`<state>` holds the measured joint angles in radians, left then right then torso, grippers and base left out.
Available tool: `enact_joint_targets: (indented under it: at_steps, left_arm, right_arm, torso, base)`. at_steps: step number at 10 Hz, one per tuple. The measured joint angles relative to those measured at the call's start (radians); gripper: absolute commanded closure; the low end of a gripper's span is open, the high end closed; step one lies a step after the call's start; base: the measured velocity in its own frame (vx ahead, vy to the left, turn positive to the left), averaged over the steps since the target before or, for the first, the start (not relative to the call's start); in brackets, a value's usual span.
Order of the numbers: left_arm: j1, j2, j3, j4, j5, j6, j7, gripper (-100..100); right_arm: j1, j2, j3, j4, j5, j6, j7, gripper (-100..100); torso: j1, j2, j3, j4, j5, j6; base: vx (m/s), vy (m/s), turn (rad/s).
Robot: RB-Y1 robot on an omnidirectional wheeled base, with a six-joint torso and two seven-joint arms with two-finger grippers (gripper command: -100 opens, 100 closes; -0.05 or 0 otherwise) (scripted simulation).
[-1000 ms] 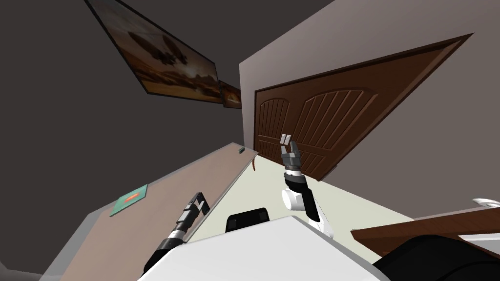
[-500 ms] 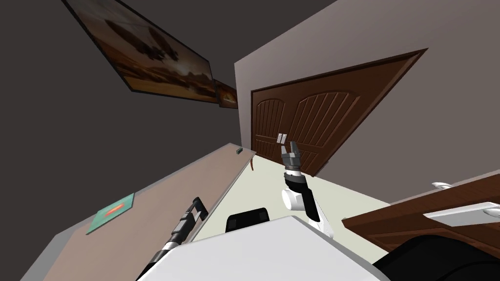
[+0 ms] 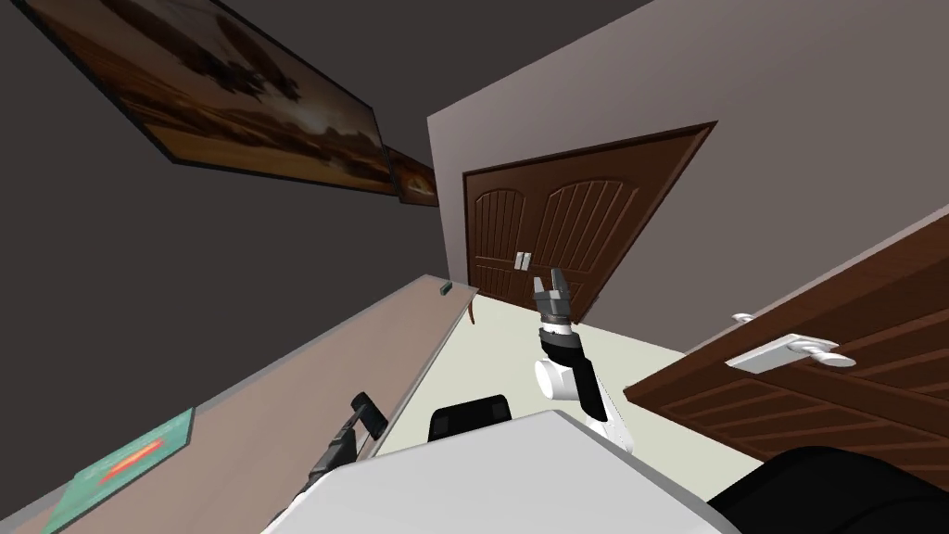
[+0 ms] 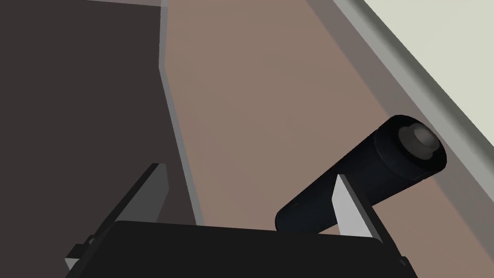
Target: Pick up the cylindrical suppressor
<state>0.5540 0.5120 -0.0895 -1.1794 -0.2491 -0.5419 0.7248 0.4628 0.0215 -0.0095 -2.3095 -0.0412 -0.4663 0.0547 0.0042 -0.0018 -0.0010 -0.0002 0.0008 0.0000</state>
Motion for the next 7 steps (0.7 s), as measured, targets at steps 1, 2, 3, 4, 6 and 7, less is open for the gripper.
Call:
enact_joint_targets:
  at_steps: [1,2,3,4,6,7]
  left_arm:
    - [0.016,0.013,-0.009,0.024,-0.014,0.002,0.02,-100]
    - [0.014,0.022,-0.016,0.041,-0.02,0.004,0.033,-100]
    - [0.011,0.032,-0.024,0.07,-0.029,0.003,0.045,-100]
    - [0.007,0.049,-0.032,0.112,-0.04,-0.009,0.062,-100]
    - [-0.004,0.078,-0.058,0.178,-0.068,-0.007,0.1,-100]
    - [-0.003,0.082,-0.066,0.217,-0.081,-0.014,0.107,-100]
  right_arm:
    - [0.0,0.0,0.0,0.0,0.0,0.0,0.0,0]
    - [0.0,0.0,0.0,0.0,0.0,0.0,0.0,0]
    - [0.0,0.0,0.0,0.0,0.0,0.0,0.0,0]
    - [0.0,0.0,0.0,0.0,0.0,0.0,0.0,0]
    - [0.0,0.0,0.0,0.0,0.0,0.0,0.0,0]
    - [0.0,0.0,0.0,0.0,0.0,0.0,0.0,0]
  torso:
    - [0.0,0.0,0.0,0.0,0.0,0.0]
    - [-0.001,0.0,0.0,0.0,0.0,-0.001]
    - [-0.002,0.0,0.0,0.0,0.0,0.0]
    - [-0.002,0.0,0.0,0.0,0.0,0.0]
    - [0.0,0.0,0.0,0.0,0.0,0.0]
    - [-0.001,0.0,0.0,0.0,0.0,0.0]
  base:
    - [0.007,0.045,-0.087]
    - [0.003,0.029,-0.179]
    - [0.012,0.038,-0.385]
    - [0.005,0.055,-0.314]
    - [0.012,0.057,-0.279]
    - [0.013,0.046,-0.34]
